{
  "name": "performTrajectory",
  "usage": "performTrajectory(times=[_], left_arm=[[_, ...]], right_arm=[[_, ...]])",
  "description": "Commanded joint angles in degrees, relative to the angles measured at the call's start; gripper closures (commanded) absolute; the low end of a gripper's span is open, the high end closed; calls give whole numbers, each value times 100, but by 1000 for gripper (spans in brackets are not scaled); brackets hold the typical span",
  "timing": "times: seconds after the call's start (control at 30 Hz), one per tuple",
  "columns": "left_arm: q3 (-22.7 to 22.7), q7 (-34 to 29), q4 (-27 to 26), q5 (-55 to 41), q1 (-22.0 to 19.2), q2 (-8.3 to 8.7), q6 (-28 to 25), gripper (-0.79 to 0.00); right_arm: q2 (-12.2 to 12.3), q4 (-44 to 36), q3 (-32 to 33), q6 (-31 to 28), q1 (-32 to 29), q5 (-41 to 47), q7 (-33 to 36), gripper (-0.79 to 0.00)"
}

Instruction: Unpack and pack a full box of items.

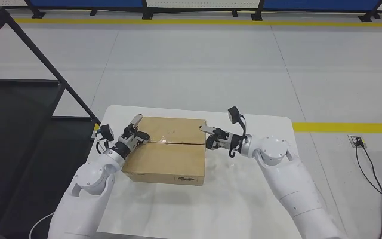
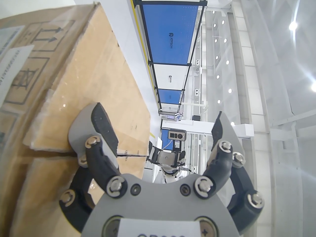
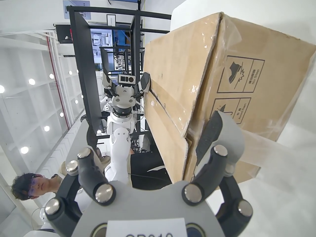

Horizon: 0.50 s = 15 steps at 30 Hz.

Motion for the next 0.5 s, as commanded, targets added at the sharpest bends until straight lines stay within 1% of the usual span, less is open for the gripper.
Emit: performTrajectory(times=[0.0, 0.07, 0.27, 0.47], left_arm=[[-13, -24, -12, -30, -7, -4, 11, -785], [-24, -81, -57, -17, -17, -3, 29, -785], [-43, -202, -113, 54, -92, -2, 104, -785], [19, -263, 22, 64, -203, -24, 113, -785]], right_arm=[[36, 44, 78, -41, 25, -166, -224, -785], [97, -19, 207, -24, 1, -394, -432, -785], [97, -19, 207, -24, 1, -394, -432, -785], [98, -33, 210, -28, -19, -393, -457, -785]])
